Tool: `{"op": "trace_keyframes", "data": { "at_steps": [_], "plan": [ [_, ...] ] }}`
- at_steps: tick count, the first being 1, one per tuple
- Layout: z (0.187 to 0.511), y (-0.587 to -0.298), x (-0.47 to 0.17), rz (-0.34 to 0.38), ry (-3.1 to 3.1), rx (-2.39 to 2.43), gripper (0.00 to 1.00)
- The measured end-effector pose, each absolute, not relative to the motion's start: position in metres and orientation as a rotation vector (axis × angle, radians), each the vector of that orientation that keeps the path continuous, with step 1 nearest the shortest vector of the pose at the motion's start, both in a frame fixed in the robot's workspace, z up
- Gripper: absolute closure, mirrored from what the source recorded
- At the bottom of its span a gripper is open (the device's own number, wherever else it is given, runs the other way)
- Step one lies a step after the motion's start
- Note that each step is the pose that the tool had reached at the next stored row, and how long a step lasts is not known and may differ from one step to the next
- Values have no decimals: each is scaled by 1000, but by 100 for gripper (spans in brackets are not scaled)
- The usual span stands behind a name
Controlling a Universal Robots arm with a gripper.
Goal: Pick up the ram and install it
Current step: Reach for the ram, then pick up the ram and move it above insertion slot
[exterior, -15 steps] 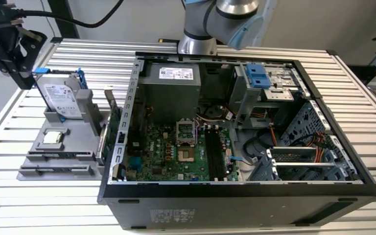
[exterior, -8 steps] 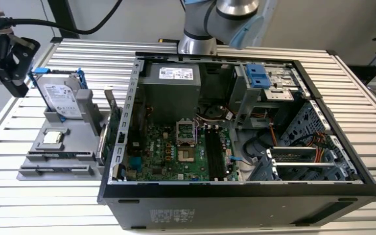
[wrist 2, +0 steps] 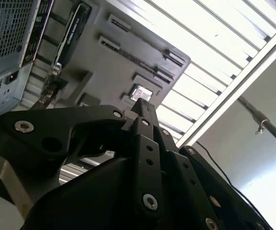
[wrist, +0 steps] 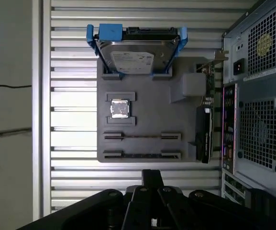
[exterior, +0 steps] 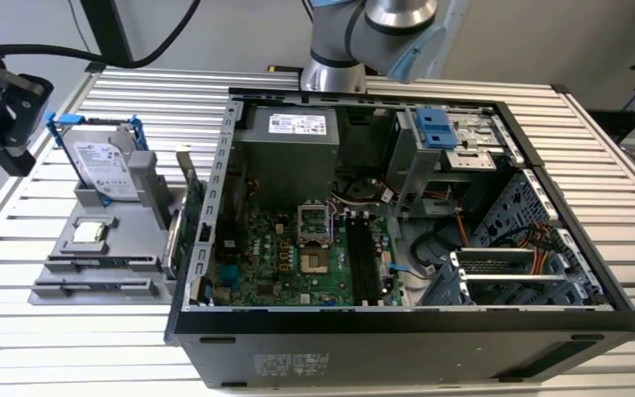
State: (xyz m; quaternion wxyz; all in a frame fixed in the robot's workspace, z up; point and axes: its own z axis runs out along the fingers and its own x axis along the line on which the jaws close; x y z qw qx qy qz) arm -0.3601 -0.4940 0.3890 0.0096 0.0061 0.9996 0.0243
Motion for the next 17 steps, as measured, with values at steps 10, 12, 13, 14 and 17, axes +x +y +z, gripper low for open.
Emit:
{"op": "trace_keyframes", "data": {
  "at_steps": [10, 12, 13, 14, 17],
  "plan": [
    [389, -502, -362, 76, 3121, 19, 100],
    [389, -505, -362, 76, 3121, 19, 100],
    [389, -506, -362, 76, 3121, 19, 100],
    [389, -507, -362, 76, 3122, 19, 100],
    [389, -507, -362, 76, 3121, 19, 100]
  ]
}}
